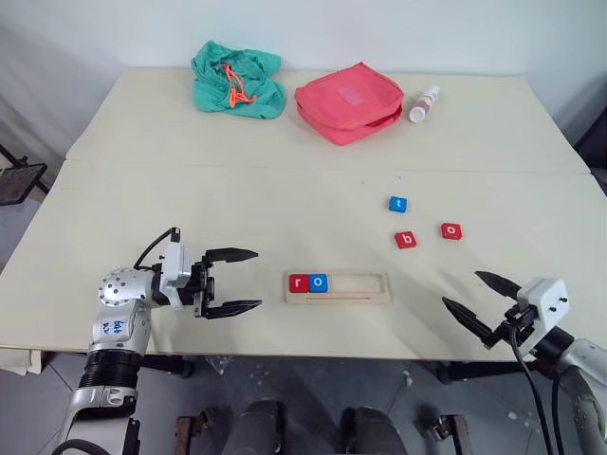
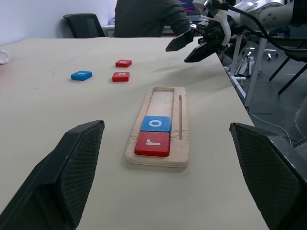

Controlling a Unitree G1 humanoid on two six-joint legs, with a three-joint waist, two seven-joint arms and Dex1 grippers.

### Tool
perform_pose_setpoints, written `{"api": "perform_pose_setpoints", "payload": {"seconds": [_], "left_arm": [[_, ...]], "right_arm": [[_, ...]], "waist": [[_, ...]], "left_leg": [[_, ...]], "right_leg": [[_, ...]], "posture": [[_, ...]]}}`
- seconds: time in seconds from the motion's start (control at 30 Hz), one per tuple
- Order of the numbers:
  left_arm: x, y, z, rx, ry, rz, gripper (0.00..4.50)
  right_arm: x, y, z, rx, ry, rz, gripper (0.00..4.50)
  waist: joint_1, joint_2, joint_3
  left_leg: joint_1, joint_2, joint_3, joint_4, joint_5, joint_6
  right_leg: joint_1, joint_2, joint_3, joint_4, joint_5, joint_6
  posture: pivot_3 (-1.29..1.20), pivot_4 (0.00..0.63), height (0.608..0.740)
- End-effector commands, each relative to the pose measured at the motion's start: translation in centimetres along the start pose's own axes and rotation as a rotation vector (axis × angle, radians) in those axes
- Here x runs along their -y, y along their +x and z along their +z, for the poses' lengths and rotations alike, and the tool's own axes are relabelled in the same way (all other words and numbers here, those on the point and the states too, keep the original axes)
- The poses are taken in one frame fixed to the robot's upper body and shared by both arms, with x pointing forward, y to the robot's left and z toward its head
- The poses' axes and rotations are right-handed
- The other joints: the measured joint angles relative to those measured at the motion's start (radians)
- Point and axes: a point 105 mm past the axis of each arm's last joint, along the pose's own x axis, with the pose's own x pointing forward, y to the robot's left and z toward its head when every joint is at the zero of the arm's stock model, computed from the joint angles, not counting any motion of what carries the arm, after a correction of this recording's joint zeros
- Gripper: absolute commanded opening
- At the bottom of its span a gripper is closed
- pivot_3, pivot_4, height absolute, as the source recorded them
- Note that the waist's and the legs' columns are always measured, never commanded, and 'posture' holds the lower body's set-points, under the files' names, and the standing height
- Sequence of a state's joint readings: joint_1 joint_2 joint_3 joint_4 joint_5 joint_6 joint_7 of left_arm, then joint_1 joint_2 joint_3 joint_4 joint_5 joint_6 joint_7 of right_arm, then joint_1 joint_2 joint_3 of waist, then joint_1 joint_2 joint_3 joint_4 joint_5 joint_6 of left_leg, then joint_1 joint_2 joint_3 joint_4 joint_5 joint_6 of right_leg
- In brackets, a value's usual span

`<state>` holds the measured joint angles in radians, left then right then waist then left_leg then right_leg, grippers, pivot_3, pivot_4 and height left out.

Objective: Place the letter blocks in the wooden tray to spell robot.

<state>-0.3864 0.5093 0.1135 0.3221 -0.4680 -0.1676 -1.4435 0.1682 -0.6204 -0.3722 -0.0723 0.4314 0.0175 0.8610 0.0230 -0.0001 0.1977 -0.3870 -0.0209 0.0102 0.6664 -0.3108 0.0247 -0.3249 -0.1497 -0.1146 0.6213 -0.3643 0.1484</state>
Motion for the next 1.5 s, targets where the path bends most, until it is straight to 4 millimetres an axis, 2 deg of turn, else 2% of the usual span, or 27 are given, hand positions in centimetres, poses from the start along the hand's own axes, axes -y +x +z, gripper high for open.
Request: {"api": "perform_pose_setpoints", "payload": {"seconds": [0.03,0.2,0.3,0.43,0.57,0.67,0.8,1.0,1.23,1.5], "left_arm": [[-0.1,-0.1,0.9,0.016,0.04,-0.005,4.46],[-0.2,0.0,1.1,0.025,0.041,0.004,4.46],[-0.1,0.1,1.2,0.028,0.046,0.013,4.46],[0.0,0.3,1.3,0.035,0.047,0.03,4.46],[0.1,0.3,1.3,0.038,0.047,0.04,4.46],[0.2,0.4,1.3,0.04,0.045,0.047,4.46],[0.3,0.3,1.3,0.042,0.05,0.063,4.46],[0.6,0.4,1.4,0.048,0.05,0.067,4.46],[0.6,0.0,1.3,0.04,0.05,0.073,4.46],[0.5,0.1,1.3,0.039,0.053,0.073,4.46]], "right_arm": [[0.4,-0.5,0.7,0.036,-0.028,-0.013,4.5],[0.4,0.0,0.8,0.042,-0.021,-0.005,4.5],[0.3,1.5,1.8,0.035,-0.01,-0.005,4.5],[0.7,4.9,2.9,-0.032,0.061,-0.084,4.5],[0.6,7.7,4.8,0.027,0.127,-0.138,4.5],[0.9,9.2,5.2,0.024,0.188,-0.187,4.5],[1.2,11.2,5.4,0.034,0.183,-0.237,4.5],[0.6,12.4,4.4,0.006,0.213,-0.223,4.5],[0.0,12.3,3.0,-0.038,0.235,-0.234,4.5],[-0.9,12.5,2.5,-0.052,0.23,-0.226,4.5]], "waist": [[0.001,0.0,0.0],[0.001,0.0,0.0],[-0.001,0.0,0.0],[-0.01,0.0,0.0],[-0.01,0.0,0.0],[-0.003,0.0,0.0],[-0.001,0.0,0.0],[-0.006,0.0,0.0],[-0.016,0.0,0.0],[-0.027,0.0,0.0]], "left_leg": [[0.0,0.0,0.0,0.0,0.0,0.0],[0.0,0.0,0.0,0.0,0.0,0.0],[0.0,0.0,0.0,0.0,0.0,0.0],[0.0,0.001,0.0,0.0,0.0,0.0],[0.0,0.001,-0.001,-0.001,0.0,0.0],[-0.001,0.0,-0.002,-0.001,0.0,0.0],[-0.001,-0.001,-0.002,0.0,0.0,0.0],[-0.001,0.0,-0.001,-0.001,0.0,0.0],[-0.001,0.0,-0.001,-0.002,0.0,0.0],[-0.001,0.0,-0.001,-0.002,0.0,0.0]], "right_leg": [[0.0,0.0,0.0,0.0,0.0,0.0],[0.0,0.0,0.0,0.0,0.0,0.0],[0.0,0.0,0.0,0.0,0.0,0.0],[0.0,0.0,0.001,0.0,0.0,0.0],[-0.001,0.001,0.001,0.001,0.0,0.0],[-0.002,0.0,0.001,0.001,0.0,0.0],[-0.002,0.0,0.001,0.001,0.0,0.0],[-0.004,0.0,0.002,0.004,0.0,0.0],[-0.004,0.0,0.002,0.004,0.0,0.0],[-0.004,0.0,0.002,0.005,0.0,0.0]], "posture": [[0.0,0.15,0.74],[0.0,0.15,0.74],[0.0,0.15,0.74],[0.0,0.15,0.74],[0.0,0.15,0.74],[0.0,0.15,0.74],[0.0,0.15,0.74],[0.0,0.15,0.74],[0.0,0.15,0.74],[0.0,0.15,0.74]]}}
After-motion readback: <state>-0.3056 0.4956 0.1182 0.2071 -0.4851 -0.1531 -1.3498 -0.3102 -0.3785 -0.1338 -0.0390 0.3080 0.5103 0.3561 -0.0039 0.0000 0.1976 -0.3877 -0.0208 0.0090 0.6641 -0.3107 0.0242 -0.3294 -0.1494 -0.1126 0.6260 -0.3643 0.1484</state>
